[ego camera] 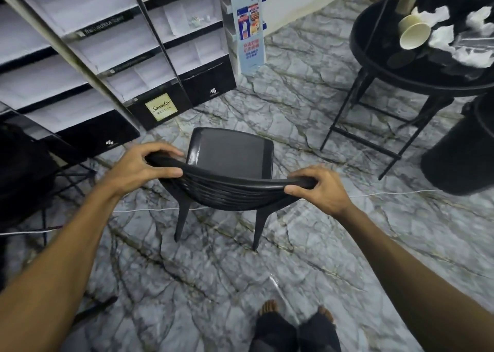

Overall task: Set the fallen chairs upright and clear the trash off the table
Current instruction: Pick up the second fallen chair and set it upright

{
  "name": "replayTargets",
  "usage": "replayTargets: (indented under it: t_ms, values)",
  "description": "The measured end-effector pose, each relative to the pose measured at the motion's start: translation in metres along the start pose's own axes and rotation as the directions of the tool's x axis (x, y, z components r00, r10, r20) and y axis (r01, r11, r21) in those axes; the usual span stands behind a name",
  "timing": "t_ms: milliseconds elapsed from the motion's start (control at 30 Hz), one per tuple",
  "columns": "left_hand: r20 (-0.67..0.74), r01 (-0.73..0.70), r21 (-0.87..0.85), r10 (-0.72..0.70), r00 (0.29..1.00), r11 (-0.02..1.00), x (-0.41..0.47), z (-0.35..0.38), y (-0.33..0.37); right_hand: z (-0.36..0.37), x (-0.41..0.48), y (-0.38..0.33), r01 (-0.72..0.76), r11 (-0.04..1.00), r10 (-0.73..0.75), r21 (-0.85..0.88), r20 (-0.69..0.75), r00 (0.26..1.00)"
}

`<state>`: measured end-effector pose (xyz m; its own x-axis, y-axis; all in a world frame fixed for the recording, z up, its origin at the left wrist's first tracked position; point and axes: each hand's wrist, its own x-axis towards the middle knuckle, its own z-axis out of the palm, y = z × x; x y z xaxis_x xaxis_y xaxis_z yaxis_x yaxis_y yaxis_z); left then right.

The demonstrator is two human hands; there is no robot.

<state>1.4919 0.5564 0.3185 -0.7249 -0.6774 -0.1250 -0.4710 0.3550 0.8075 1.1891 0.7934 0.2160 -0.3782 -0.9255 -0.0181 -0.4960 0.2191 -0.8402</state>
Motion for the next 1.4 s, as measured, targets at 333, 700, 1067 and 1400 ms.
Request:
replayTargets:
  t_ms: [333, 700, 1067, 1400]
  values:
    - [-0.032, -0.07, -0.063, 0.068, 0.997, 0.996, 0.003, 0.015, 0.005, -0.014, -0.006, -0.001, 0.007, 0.99, 0.002, 0.14, -0.063, 0.998]
    - [-0.077, -0.226, -0.16, 0.216, 0.973, 0.961, 0.041, 0.042, 0.036, -0.069, -0.018, 0.01, 0.052, 0.99, -0.012, 0.129, -0.298, 0.954]
    - [0.021, -0.359, -0.265, 0.378, 0.926, 0.895, 0.116, 0.151, 0.118, -0.191, -0.082, 0.043, -0.001, 0.999, 0.021, 0.04, -0.491, 0.871]
    - [0.052, -0.424, -0.359, 0.471, 0.881, 0.832, 0.174, 0.257, 0.166, -0.28, -0.12, 0.087, -0.027, 0.986, -0.078, -0.166, -0.593, 0.802]
